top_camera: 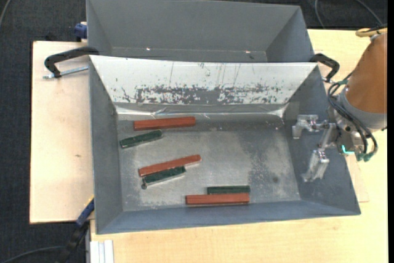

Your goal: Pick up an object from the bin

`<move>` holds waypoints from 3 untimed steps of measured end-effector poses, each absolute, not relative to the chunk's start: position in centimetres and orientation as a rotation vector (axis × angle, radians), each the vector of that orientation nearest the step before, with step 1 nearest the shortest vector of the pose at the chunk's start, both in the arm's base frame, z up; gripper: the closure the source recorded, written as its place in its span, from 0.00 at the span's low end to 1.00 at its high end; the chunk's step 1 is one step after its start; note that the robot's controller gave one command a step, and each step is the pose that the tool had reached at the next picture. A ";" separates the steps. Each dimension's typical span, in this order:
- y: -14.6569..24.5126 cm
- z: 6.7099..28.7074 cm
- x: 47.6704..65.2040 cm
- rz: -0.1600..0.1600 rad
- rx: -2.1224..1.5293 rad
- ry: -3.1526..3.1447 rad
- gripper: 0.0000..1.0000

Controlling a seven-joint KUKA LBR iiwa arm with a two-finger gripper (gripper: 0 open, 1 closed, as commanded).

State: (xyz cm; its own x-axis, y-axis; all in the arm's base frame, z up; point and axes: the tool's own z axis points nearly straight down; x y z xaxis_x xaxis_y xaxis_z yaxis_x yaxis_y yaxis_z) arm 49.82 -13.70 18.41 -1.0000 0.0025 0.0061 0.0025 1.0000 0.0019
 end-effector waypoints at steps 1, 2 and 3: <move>-14.9 18.4 54.8 0.004 0.114 -3.149 0.00; -8.1 14.4 52.1 -0.009 0.154 -3.133 0.00; 4.0 13.4 55.4 -0.008 0.188 -3.144 0.00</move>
Offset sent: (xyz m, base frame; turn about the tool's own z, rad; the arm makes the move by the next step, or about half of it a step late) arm 0.0462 -0.0125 -0.0011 -0.0746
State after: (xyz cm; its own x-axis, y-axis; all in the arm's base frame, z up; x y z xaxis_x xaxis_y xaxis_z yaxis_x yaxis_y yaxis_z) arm 55.41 3.96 13.40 -0.9929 -0.1191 -0.0083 -0.1191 0.9929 0.0048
